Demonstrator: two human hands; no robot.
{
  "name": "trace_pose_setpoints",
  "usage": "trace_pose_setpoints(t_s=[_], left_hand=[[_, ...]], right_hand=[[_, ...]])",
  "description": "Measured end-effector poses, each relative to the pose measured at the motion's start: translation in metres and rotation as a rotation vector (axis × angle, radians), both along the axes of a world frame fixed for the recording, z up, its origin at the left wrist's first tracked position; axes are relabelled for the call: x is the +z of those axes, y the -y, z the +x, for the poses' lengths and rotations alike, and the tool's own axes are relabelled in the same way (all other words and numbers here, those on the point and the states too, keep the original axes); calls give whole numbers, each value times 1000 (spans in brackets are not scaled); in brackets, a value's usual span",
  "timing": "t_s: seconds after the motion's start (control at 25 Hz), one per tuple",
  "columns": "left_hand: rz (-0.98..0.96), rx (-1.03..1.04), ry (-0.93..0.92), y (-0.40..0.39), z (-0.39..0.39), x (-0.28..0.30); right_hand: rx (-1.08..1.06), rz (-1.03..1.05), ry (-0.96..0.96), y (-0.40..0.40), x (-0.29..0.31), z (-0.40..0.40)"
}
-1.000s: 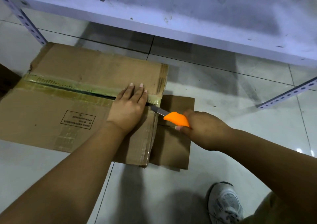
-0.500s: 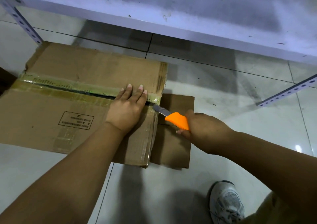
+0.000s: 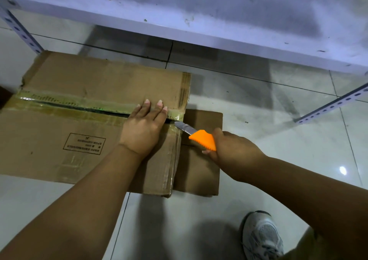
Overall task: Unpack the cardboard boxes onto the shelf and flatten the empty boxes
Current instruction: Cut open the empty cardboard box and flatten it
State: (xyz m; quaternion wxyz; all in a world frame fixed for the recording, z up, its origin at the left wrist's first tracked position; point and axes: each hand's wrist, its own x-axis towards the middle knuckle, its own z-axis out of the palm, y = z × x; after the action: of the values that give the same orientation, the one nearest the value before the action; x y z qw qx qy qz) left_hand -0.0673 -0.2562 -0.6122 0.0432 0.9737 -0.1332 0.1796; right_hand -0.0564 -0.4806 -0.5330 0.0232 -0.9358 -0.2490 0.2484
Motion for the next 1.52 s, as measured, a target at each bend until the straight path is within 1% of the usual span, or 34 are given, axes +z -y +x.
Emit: trace_pose_setpoints(t_s=[0.2, 0.36, 0.52, 0.64, 0.72, 0.76, 0.88, 0.96, 1.04, 1.12, 1.24, 1.32, 1.36, 1.52], left_hand=[[3, 19, 16, 1, 1, -1], [4, 30, -25, 2, 0, 0], [23, 17, -71, -2, 0, 4], [13, 60, -133, 1, 4, 12], [-21, 51, -215, 3, 7, 13], [-32, 38, -256, 2, 8, 14], [-45, -40, -287, -1, 8, 17], [-57, -25, -353, -2, 10, 19], [-66, -18, -423, -5, 12, 20], [-20, -53, -441, -11, 12, 26], [79, -120, -416, -15, 10, 27], [121, -97, -359, -10, 11, 31], [133, -80, -370, -7, 12, 34], [58, 127, -510, 0, 13, 34]], right_hand=[[-11, -20, 58, 0, -7, 1], [-41, 15, 13, -6, -7, 3], [-62, 8, -13, -4, -3, 10], [-22, -26, -28, 2, 2, 9], [-3, -39, -25, 8, 5, 6], [-18, -33, -20, 11, 7, 5], [-58, -25, 2, 17, 9, 6], [-57, -17, -12, 18, 7, 8], [-101, 48, -41, 18, 6, 9], [-131, 98, -40, 17, 7, 9], [-87, 68, 24, 18, 8, 9], [-72, 67, 54, 19, 7, 7], [-60, 63, 63, 19, 7, 7], [11, 26, 45, 19, 6, 3]])
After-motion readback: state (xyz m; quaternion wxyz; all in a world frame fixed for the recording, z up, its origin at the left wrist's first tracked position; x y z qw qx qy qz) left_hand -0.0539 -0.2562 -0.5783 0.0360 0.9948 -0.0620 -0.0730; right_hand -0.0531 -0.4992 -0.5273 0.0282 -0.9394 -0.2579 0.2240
